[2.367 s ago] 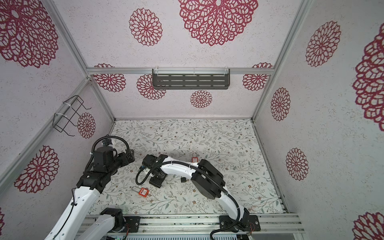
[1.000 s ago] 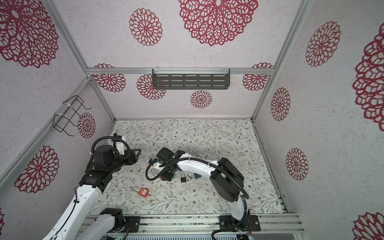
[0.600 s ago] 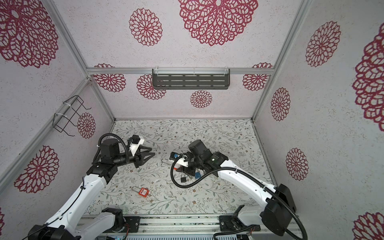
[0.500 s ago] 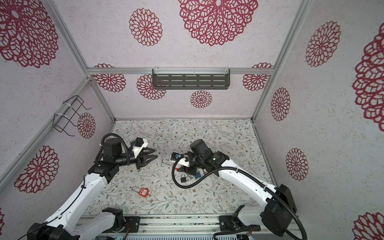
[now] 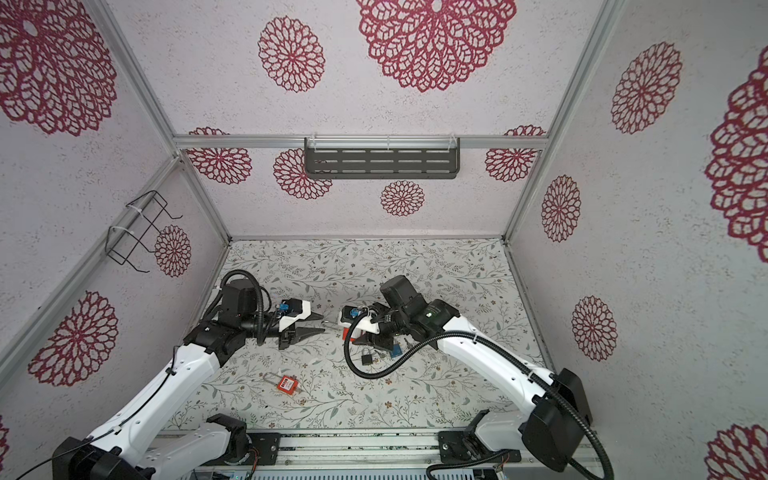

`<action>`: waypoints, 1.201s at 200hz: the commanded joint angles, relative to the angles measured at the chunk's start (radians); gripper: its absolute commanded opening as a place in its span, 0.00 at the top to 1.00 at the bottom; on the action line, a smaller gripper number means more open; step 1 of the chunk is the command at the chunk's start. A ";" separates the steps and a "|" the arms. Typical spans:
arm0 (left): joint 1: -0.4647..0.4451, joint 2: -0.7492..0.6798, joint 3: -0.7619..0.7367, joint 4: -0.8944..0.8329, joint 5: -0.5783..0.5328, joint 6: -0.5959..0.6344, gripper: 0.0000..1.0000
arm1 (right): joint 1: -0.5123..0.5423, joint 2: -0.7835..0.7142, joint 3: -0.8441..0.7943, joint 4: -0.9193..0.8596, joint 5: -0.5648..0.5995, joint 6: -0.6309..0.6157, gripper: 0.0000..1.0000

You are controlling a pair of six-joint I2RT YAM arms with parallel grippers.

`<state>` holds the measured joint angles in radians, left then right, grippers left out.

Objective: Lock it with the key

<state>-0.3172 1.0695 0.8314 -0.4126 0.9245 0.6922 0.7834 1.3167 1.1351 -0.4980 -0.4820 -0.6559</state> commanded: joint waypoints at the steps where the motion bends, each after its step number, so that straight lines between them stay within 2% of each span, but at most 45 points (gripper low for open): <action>1: -0.023 0.005 0.027 -0.047 -0.009 0.061 0.68 | -0.003 -0.012 0.038 0.011 -0.045 -0.009 0.91; 42: -0.038 -0.006 0.023 -0.051 -0.034 0.054 0.78 | -0.001 0.005 0.055 -0.001 -0.035 -0.015 0.91; 122: -0.045 0.014 0.031 -0.040 -0.024 -0.009 0.84 | -0.001 0.019 0.057 -0.027 -0.035 -0.037 0.91; 134: -0.045 0.022 0.032 -0.035 -0.023 -0.024 0.84 | 0.000 0.021 0.055 -0.028 -0.032 -0.043 0.91; 158: -0.046 0.032 0.035 -0.024 -0.018 -0.050 0.74 | 0.001 0.023 0.052 -0.027 -0.028 -0.047 0.91; 178: -0.046 0.036 0.034 -0.018 -0.018 -0.066 0.73 | 0.000 0.022 0.046 -0.022 -0.024 -0.048 0.91; 240: -0.046 0.055 0.032 -0.026 -0.003 -0.081 0.87 | 0.000 0.024 0.035 -0.007 -0.023 -0.048 0.91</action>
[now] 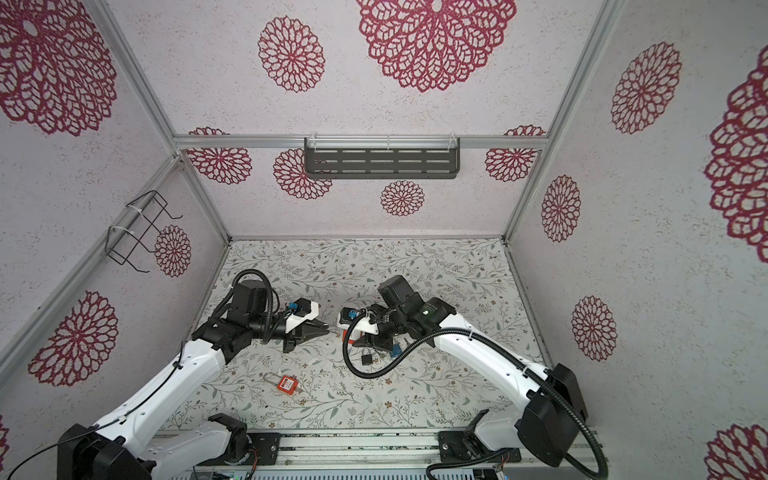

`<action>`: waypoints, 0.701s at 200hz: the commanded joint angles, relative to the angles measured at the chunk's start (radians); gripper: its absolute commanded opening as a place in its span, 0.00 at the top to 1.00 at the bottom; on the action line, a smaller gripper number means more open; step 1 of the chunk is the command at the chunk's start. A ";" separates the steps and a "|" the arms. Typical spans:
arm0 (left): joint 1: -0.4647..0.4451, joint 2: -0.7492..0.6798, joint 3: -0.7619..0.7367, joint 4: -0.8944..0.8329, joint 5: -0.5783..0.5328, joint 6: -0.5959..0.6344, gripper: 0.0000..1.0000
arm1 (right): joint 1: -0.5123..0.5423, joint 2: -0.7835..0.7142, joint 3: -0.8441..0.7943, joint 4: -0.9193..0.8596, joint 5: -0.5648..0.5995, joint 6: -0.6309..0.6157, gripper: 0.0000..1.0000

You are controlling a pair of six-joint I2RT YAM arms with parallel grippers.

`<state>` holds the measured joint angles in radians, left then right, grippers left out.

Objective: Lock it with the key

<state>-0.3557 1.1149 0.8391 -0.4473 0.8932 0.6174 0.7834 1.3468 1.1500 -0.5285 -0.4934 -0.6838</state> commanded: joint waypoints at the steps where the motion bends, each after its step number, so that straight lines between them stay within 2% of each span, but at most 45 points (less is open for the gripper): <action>1: -0.008 0.010 0.025 0.009 0.028 -0.007 0.88 | 0.001 -0.006 0.020 0.025 -0.011 -0.020 0.91; 25: -0.008 0.017 0.025 0.006 0.031 -0.011 1.00 | -0.001 -0.005 0.020 0.037 0.013 -0.012 0.86; 39: -0.008 0.019 0.025 0.006 0.037 -0.017 1.00 | 0.001 -0.005 0.019 0.033 0.022 -0.016 0.83; 46: -0.008 0.019 0.025 0.007 0.042 -0.023 1.00 | -0.001 -0.005 0.019 0.034 0.029 -0.014 0.74; 58: -0.008 0.018 0.020 0.016 0.048 -0.040 1.00 | 0.001 -0.011 0.010 0.047 0.057 0.002 0.45; 65: -0.008 0.015 0.015 0.030 0.050 -0.056 1.00 | 0.002 -0.018 0.001 0.071 0.085 0.033 0.34; 79: -0.009 0.006 0.007 0.056 0.058 -0.085 1.00 | 0.002 -0.039 -0.017 0.072 0.098 0.034 0.23; 104: -0.011 -0.017 -0.040 0.162 0.064 -0.155 1.00 | -0.001 -0.100 -0.057 0.056 0.096 0.006 0.17; 124: -0.015 -0.040 -0.093 0.273 0.069 -0.215 1.00 | -0.008 -0.116 -0.049 0.021 0.102 -0.003 0.20; 140: -0.020 -0.049 -0.111 0.297 0.070 -0.225 1.00 | -0.013 -0.093 -0.014 -0.037 0.088 -0.009 0.24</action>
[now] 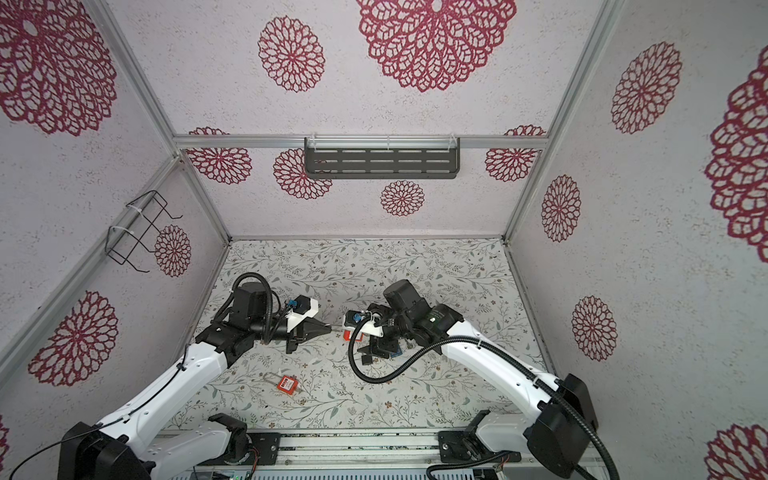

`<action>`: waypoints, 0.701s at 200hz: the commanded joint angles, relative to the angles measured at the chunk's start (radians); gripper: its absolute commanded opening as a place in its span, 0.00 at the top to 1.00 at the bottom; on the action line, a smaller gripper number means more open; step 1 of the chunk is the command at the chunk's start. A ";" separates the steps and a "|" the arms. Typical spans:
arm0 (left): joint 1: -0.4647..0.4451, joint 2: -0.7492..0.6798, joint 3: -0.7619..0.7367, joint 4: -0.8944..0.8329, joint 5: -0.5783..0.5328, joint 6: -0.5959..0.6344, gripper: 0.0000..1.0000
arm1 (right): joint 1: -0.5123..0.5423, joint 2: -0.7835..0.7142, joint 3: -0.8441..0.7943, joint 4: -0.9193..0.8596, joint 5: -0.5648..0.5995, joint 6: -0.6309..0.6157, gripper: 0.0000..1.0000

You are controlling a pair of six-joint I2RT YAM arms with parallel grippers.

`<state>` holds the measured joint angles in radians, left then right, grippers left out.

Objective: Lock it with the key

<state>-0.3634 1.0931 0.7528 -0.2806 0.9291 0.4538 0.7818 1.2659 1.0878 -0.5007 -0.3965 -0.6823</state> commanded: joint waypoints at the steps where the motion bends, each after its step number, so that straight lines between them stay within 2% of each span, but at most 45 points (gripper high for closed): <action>1: -0.013 -0.027 -0.025 0.130 0.034 -0.060 1.00 | -0.012 -0.011 0.051 -0.069 -0.010 -0.011 0.24; 60: -0.029 -0.046 -0.043 0.135 0.069 -0.013 1.00 | -0.014 0.044 0.096 -0.096 -0.039 0.020 0.40; 113: -0.061 -0.029 -0.036 0.134 0.069 0.005 1.00 | -0.014 0.072 0.110 -0.114 -0.120 0.003 0.54; 140: -0.075 -0.018 -0.027 0.131 0.069 0.018 1.00 | -0.013 0.066 0.105 -0.127 -0.159 -0.032 0.66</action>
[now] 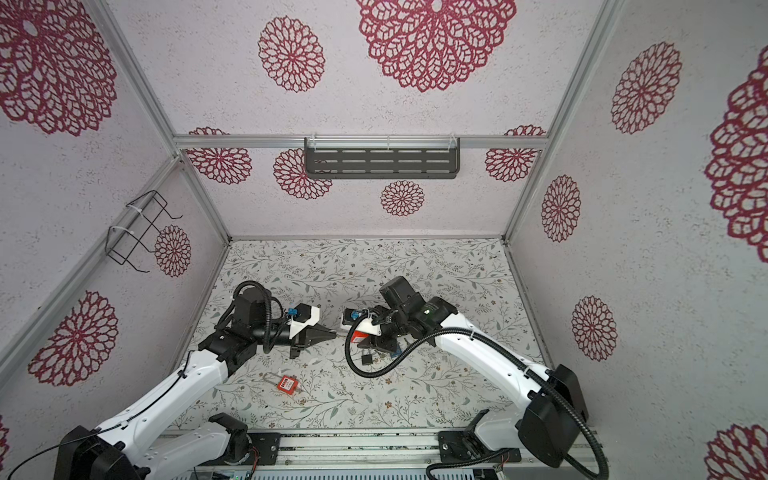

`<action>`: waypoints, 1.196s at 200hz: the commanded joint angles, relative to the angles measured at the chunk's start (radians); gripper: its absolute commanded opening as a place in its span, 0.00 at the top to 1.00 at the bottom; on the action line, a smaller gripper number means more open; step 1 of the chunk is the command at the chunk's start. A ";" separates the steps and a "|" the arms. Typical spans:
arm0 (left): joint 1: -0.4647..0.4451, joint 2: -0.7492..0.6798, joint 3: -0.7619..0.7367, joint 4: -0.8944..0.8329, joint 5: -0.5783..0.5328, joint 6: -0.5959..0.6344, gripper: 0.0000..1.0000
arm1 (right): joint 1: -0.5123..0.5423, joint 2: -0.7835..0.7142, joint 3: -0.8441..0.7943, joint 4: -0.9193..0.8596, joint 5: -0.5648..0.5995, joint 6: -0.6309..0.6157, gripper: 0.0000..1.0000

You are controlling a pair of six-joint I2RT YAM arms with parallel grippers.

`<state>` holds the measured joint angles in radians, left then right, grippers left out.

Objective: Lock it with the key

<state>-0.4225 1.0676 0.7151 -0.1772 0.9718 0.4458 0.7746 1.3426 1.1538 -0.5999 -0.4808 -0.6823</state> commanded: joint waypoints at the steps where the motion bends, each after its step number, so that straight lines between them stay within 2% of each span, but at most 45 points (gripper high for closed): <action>1: -0.016 0.008 0.012 0.028 0.026 0.026 1.00 | -0.006 -0.011 0.038 -0.028 -0.074 -0.033 0.67; 32: -0.022 0.022 0.033 -0.002 0.025 0.051 1.00 | -0.006 -0.015 0.038 -0.052 -0.085 -0.051 0.70; 86: -0.039 0.031 0.047 -0.011 0.037 0.050 1.00 | -0.009 -0.013 0.043 -0.074 -0.104 -0.078 0.85; 160: -0.050 0.060 0.062 -0.007 0.068 0.025 1.00 | -0.011 -0.017 0.042 -0.026 -0.113 -0.082 0.86; 196: -0.064 0.080 0.069 -0.007 0.065 0.027 1.00 | -0.012 -0.010 0.047 -0.006 -0.065 -0.073 0.86; 239: -0.080 0.092 0.061 0.014 0.051 0.022 1.00 | -0.011 -0.007 0.057 -0.002 -0.091 -0.071 0.86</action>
<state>-0.4755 1.1477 0.7536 -0.1951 0.9859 0.4774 0.7601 1.3426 1.1557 -0.6483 -0.5423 -0.7410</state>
